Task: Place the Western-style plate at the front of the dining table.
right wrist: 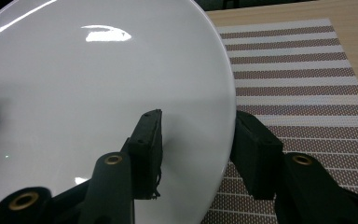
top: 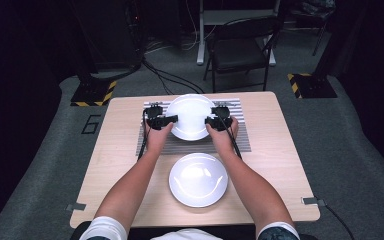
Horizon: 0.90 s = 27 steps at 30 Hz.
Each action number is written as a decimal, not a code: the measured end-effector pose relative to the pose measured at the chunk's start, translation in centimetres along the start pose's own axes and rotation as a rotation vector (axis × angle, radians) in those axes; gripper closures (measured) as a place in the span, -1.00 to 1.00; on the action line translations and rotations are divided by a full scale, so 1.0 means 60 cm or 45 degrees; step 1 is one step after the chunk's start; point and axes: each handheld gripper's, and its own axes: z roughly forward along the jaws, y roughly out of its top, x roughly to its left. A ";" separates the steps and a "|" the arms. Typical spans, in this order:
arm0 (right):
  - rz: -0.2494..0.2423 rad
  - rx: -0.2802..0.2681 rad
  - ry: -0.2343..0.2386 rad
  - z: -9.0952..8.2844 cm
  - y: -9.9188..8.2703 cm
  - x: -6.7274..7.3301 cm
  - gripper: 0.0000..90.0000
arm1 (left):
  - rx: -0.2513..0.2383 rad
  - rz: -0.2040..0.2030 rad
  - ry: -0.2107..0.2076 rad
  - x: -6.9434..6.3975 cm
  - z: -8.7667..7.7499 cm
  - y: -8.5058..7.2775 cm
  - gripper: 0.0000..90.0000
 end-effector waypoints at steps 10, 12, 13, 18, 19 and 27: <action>-0.002 0.028 -0.004 0.012 -0.005 0.000 0.21 | 0.027 -0.006 0.010 0.007 0.011 -0.006 0.13; -0.006 0.033 -0.006 0.014 -0.007 0.001 0.21 | 0.034 -0.008 0.017 0.007 0.013 -0.007 0.13; -0.009 0.036 -0.009 0.015 -0.007 0.001 0.21 | 0.038 -0.004 0.020 0.008 0.014 -0.007 0.13; -0.030 0.043 -0.016 0.017 -0.008 0.000 0.22 | 0.049 -0.001 0.029 0.006 0.018 -0.010 0.13; -0.023 0.044 -0.020 0.017 -0.009 -0.001 0.23 | 0.052 0.003 0.028 0.006 0.018 -0.010 0.13; -0.018 0.057 -0.037 0.022 -0.011 -0.001 0.23 | 0.074 0.021 0.038 0.006 0.023 -0.013 0.13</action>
